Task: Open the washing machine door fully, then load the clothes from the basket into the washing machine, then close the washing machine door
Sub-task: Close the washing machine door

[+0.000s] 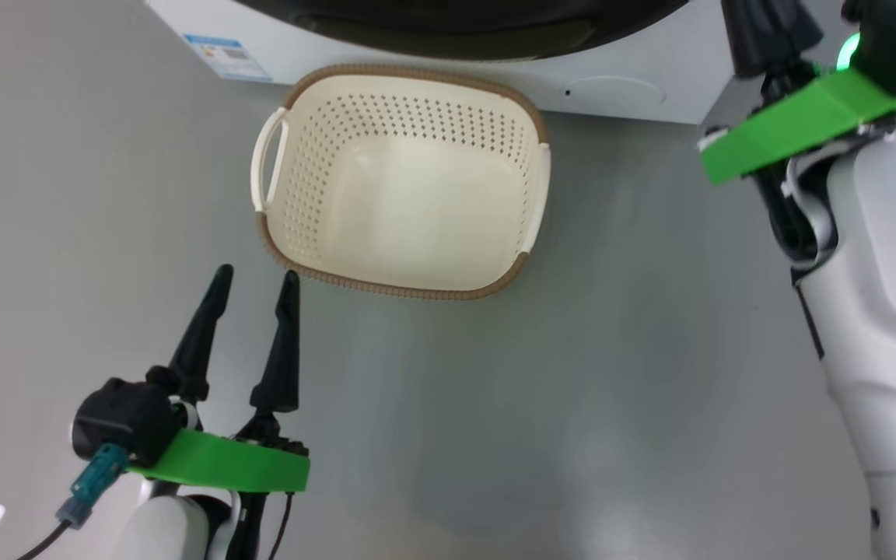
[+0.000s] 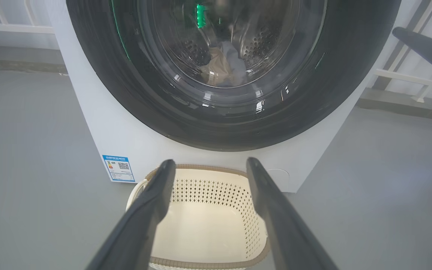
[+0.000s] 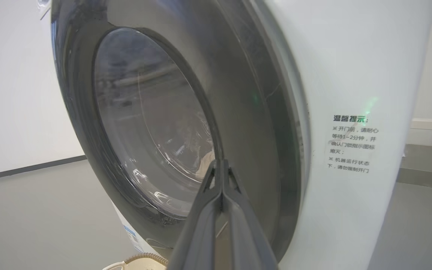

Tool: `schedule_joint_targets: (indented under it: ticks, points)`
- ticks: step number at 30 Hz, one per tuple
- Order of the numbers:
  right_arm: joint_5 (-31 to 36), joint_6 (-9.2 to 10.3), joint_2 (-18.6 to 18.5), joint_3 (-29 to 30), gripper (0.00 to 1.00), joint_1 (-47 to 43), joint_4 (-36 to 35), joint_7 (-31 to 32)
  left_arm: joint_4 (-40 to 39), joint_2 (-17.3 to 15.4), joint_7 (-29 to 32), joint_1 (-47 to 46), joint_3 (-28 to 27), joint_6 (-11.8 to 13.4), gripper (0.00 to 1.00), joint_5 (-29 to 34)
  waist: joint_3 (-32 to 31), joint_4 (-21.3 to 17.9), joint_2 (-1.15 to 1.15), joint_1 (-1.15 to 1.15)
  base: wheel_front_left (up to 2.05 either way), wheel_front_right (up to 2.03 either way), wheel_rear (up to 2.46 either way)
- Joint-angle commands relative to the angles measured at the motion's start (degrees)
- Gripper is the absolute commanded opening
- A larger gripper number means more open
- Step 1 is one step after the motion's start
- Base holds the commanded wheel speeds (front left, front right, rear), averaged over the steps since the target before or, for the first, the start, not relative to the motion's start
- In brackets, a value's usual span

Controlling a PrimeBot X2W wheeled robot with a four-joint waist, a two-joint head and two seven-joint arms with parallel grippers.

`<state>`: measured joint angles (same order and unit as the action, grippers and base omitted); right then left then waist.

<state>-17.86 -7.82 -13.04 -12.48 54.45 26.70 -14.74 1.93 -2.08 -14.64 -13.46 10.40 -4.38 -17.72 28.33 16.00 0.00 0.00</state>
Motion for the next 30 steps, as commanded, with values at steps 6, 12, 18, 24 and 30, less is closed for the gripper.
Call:
schedule_joint_targets:
  ticks: [6,12,18,24,30]
  points:
    - [-2.88,0.33,0.92,-1.55,0.0,-10.58,-7.03,-0.26,-1.02,-0.8,-0.36,0.54,-4.67,-0.8,1.0,2.28,-4.74,-4.39,0.0,0.0,0.0,0.0,0.0]
    - [-3.64,0.33,1.08,-0.92,0.0,-18.26,-9.99,-0.26,-0.78,-0.8,-0.36,1.93,-6.95,-1.33,1.0,3.81,-7.99,-7.51,0.0,0.0,0.0,0.0,0.0]
    - [-3.78,0.33,2.28,0.47,0.0,-25.43,-11.69,-0.26,-0.68,-0.8,-0.36,4.18,-9.58,-1.36,1.0,4.12,-11.64,-10.54,0.0,0.0,0.0,0.0,0.0]
    - [-3.03,0.33,3.49,2.02,0.0,-31.04,-13.02,-0.26,-0.46,-0.8,-0.36,6.73,-11.41,-1.28,1.0,3.71,-15.02,-13.06,0.0,0.0,0.0,0.0,0.0]
    - [-2.98,0.33,4.6,3.47,0.86,-35.98,-14.09,-0.26,0.26,-0.8,-0.36,9.48,-13.22,-1.07,1.0,4.77,-18.56,-15.17,0.0,0.0,0.0,0.0,0.0]
